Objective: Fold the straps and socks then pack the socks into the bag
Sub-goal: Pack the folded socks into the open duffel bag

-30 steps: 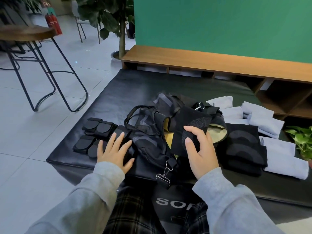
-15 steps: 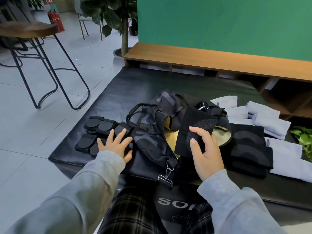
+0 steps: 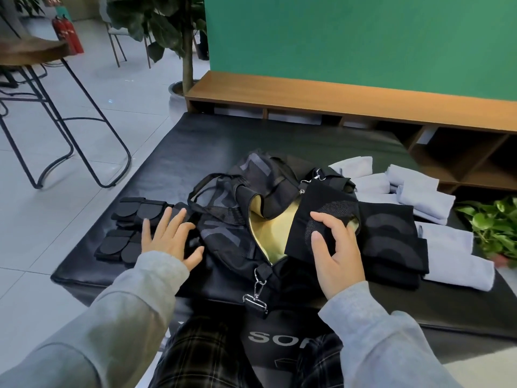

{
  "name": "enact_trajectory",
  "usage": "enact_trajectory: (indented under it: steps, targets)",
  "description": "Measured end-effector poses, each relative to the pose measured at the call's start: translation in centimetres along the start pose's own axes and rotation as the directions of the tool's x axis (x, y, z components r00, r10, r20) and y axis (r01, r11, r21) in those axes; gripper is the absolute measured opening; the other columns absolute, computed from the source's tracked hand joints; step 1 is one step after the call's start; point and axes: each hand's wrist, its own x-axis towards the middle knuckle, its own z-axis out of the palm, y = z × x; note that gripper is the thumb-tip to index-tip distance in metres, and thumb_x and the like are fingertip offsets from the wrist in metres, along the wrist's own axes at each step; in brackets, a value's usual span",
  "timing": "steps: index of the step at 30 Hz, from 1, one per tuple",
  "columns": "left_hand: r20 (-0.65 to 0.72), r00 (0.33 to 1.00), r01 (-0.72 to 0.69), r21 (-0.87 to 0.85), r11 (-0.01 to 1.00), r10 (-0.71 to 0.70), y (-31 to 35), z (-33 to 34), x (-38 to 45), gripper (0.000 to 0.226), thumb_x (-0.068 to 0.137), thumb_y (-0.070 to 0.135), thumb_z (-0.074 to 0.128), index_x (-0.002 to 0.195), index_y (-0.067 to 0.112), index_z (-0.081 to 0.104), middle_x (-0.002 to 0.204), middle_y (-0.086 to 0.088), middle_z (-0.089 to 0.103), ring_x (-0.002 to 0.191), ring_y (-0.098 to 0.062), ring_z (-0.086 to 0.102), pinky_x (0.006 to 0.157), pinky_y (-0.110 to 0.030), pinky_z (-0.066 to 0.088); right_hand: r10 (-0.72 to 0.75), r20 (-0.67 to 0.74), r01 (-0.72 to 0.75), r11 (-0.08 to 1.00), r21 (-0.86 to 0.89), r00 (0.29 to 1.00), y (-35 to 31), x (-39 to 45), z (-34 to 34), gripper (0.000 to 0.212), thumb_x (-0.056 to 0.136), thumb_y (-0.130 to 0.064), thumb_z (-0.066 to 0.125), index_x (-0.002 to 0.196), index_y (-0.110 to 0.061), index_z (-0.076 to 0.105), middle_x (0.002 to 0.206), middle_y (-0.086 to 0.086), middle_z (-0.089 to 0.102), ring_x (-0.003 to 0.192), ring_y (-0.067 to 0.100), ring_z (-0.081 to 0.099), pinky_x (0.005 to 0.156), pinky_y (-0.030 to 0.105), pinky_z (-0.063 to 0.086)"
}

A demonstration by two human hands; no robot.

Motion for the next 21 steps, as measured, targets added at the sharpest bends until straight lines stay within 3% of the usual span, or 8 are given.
enact_trajectory:
  steps: [3,5,6,8,12,15,19,21]
  targets:
    - [-0.119,0.987,-0.122,-0.123,0.985,0.108,1.9,-0.1,-0.1,0.071,0.069,0.053,0.031,0.121,0.013,0.060,0.139,-0.006,0.049,0.135,-0.024,0.035,0.110,-0.045,0.004,-0.015,0.016,0.016,0.998,-0.053,1.000,0.8,0.4,-0.4,0.043,0.092,-0.017,0.051,0.099,-0.059,0.048,0.115,-0.014,0.043,0.105,0.002,0.046,0.090,0.005,0.037]
    - [0.030,0.989,-0.142,-0.101,0.985,0.146,3.8,-0.2,-0.3,0.081,0.066,0.057,0.029,0.136,0.021,0.046,0.146,-0.001,0.040,0.139,-0.018,0.028,0.111,-0.039,-0.002,0.005,0.072,0.001,0.997,-0.074,0.997,1.1,0.6,-0.6,0.043,0.090,-0.019,0.052,0.104,-0.060,0.049,0.112,-0.022,0.039,0.103,0.008,0.049,0.090,0.030,0.049]
    - [0.093,0.984,-0.145,-0.084,0.986,0.153,4.7,-0.2,-0.4,0.080,0.067,0.058,0.033,0.141,0.027,0.038,0.150,0.003,0.032,0.142,-0.014,0.021,0.112,-0.036,-0.005,0.011,0.102,0.000,0.994,-0.113,0.995,1.2,0.6,-0.8,0.041,0.090,-0.020,0.053,0.109,-0.057,0.049,0.114,-0.019,0.040,0.103,0.009,0.050,0.089,0.032,0.048]
    - [0.164,0.975,-0.145,-0.061,0.988,0.153,6.3,-0.3,-0.2,0.070,0.078,0.053,0.046,0.144,0.034,0.028,0.153,0.007,0.024,0.143,-0.011,0.013,0.112,-0.034,-0.005,0.013,0.139,0.016,0.979,-0.204,0.990,1.5,0.4,-1.1,0.039,0.089,-0.023,0.054,0.117,-0.048,0.048,0.119,-0.009,0.042,0.101,0.013,0.051,0.087,0.026,0.044]
    - [0.270,0.951,-0.130,-0.090,0.987,0.150,8.3,-0.4,0.1,0.068,0.088,0.037,0.052,0.146,0.036,0.016,0.155,0.004,0.015,0.144,-0.014,0.005,0.114,-0.034,0.000,0.038,0.109,-0.013,0.975,-0.224,0.993,2.3,0.0,-2.0,0.040,0.087,-0.023,0.056,0.120,-0.045,0.046,0.119,-0.010,0.041,0.098,0.014,0.053,0.083,0.024,0.046]
    - [0.320,0.928,-0.154,-0.136,0.979,0.191,9.2,-0.2,0.1,0.073,0.090,0.031,0.052,0.148,0.030,0.006,0.155,0.001,0.013,0.145,-0.019,0.002,0.114,-0.035,0.005,0.021,0.040,-0.013,0.979,-0.202,0.999,2.8,0.0,-3.0,0.039,0.086,-0.018,0.057,0.117,-0.041,0.050,0.120,-0.005,0.042,0.099,0.009,0.051,0.076,0.005,0.038]
    - [0.298,0.921,-0.158,-0.302,0.940,0.250,10.3,0.8,0.0,0.072,0.087,0.028,0.054,0.147,0.020,0.016,0.150,-0.006,0.024,0.143,-0.027,0.010,0.114,-0.040,0.009,-0.021,-0.028,0.016,0.985,-0.170,0.999,2.6,0.1,-4.4,0.039,0.085,-0.011,0.058,0.114,-0.036,0.053,0.115,-0.001,0.048,0.096,-0.016,0.043,0.075,-0.006,0.029]
    - [0.213,0.932,-0.194,-0.388,0.901,0.293,10.7,0.9,-0.5,0.071,0.077,0.038,0.049,0.142,0.013,0.035,0.142,-0.015,0.039,0.137,-0.039,0.026,0.110,-0.049,0.020,-0.053,-0.062,0.042,0.986,-0.162,0.997,2.6,0.1,-5.0,0.037,0.085,-0.009,0.058,0.114,-0.030,0.056,0.112,0.001,0.052,0.095,-0.022,0.040,0.076,-0.007,0.026]
